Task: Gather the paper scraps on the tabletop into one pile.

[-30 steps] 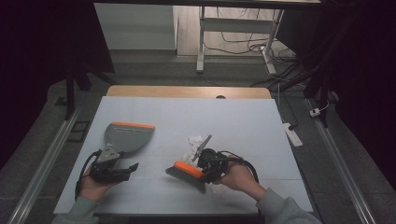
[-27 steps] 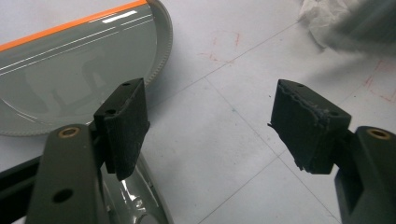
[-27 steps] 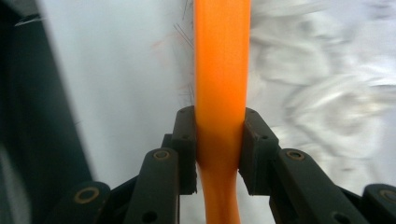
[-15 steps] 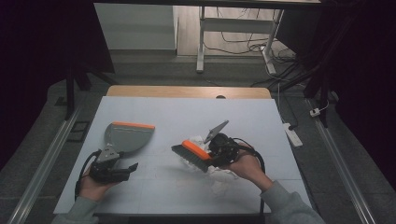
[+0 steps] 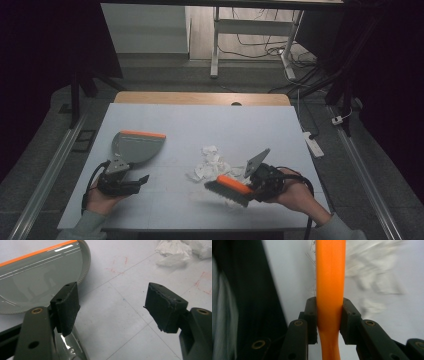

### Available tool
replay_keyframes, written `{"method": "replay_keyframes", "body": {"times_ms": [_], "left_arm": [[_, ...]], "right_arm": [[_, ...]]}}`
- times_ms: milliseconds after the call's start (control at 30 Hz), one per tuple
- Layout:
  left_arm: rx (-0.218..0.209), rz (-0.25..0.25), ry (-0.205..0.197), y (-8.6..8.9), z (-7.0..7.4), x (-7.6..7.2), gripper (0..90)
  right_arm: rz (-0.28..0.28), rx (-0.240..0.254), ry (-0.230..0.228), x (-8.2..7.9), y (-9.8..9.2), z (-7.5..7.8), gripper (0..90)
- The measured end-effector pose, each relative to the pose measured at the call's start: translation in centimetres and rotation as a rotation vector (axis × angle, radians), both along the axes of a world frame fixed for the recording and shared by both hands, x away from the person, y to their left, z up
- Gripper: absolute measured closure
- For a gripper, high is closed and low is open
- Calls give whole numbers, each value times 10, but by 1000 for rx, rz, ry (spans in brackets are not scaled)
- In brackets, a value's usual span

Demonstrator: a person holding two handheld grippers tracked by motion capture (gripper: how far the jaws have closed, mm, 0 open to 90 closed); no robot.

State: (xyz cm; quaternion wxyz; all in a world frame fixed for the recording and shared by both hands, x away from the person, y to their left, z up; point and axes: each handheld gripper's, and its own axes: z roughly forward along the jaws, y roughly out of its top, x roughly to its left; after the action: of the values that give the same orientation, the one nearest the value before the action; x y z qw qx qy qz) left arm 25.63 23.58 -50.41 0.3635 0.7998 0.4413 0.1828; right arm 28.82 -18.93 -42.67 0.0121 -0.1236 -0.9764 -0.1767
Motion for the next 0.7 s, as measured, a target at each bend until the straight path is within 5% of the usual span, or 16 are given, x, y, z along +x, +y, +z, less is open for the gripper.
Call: {"method": "replay_keyframes", "body": {"times_ms": [100,300,533,700], "left_arm": [[0,-1,-1,0,0,0,283],[-3,4,0,2,0,0,283],[-3,2,-1,2,0,-1,284],[-4,3,3,2,-1,0,284]], "right_arm": [[64,-47,2,-8,14,-13,707],[105,-89,-96,4,34,-22,707],[14,-46,-172,43,42,-22,707],[-4,12,-169,54,39,-22,707]]}}
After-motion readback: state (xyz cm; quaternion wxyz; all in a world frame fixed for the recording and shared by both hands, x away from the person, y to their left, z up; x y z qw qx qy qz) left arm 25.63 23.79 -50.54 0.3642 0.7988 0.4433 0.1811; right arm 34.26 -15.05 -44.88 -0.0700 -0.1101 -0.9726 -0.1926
